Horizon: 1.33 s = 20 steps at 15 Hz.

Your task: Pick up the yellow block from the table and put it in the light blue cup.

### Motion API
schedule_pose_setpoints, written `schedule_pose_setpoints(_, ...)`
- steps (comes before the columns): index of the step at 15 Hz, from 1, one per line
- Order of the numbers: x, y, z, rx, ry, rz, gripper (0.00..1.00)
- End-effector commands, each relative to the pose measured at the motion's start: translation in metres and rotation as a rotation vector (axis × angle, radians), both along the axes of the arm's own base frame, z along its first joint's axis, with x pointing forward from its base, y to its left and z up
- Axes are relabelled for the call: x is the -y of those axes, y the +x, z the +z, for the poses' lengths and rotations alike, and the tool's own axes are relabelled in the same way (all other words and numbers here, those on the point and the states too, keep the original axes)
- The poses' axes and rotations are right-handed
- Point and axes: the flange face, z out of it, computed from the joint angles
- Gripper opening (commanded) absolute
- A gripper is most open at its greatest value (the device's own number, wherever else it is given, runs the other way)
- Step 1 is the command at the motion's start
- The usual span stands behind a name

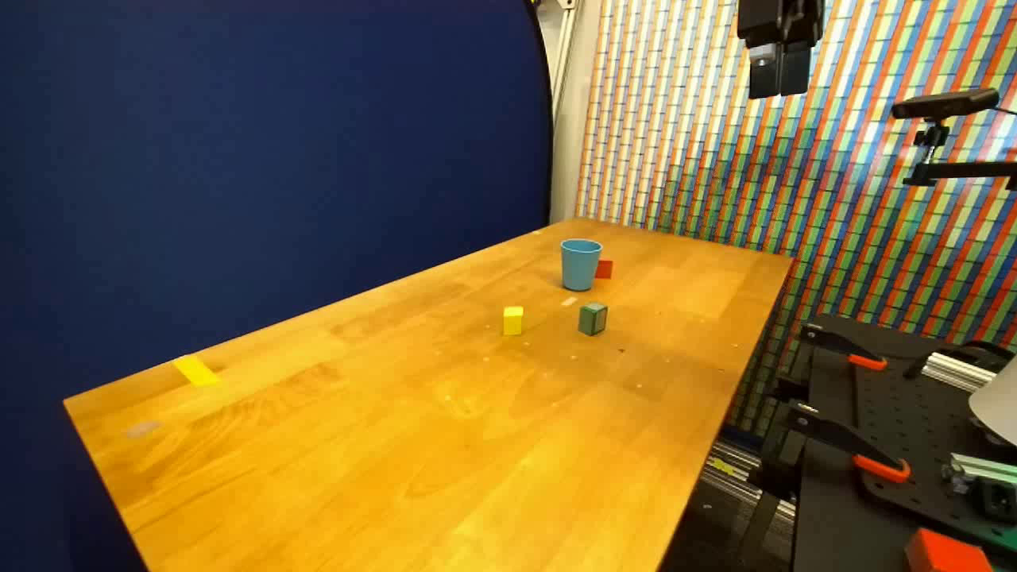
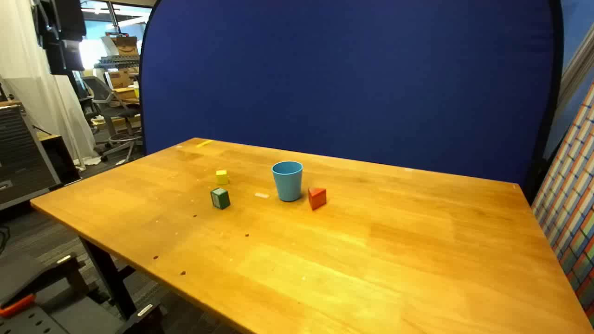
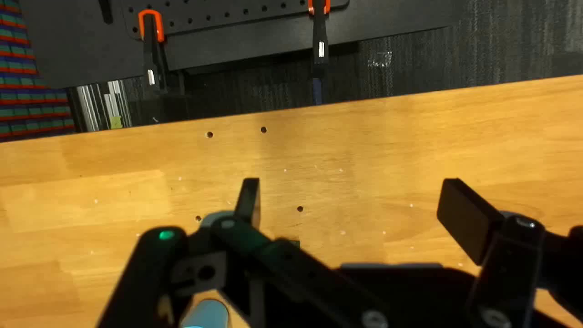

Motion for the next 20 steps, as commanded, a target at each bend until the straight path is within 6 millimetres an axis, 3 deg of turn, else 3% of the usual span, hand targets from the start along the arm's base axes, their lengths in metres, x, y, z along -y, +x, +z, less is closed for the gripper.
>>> schedule_pose_setpoints(1, 0.000, 0.001, 0.002, 0.003, 0.001, 0.000, 1.00)
schedule_pose_setpoints(7, -0.001, 0.002, 0.007, 0.013, 0.003, 0.002, 1.00)
schedule_pose_setpoints(9, 0.007, 0.031, -0.001, -0.002, 0.039, 0.016, 1.00)
schedule_pose_setpoints(10, 0.005, 0.057, -0.015, -0.024, 0.048, 0.012, 1.00)
schedule_pose_setpoints(14, -0.020, 0.107, -0.057, -0.029, 0.087, 0.020, 1.00)
schedule_pose_setpoints(20, -0.046, 0.181, -0.163, -0.120, 0.083, -0.079, 1.00)
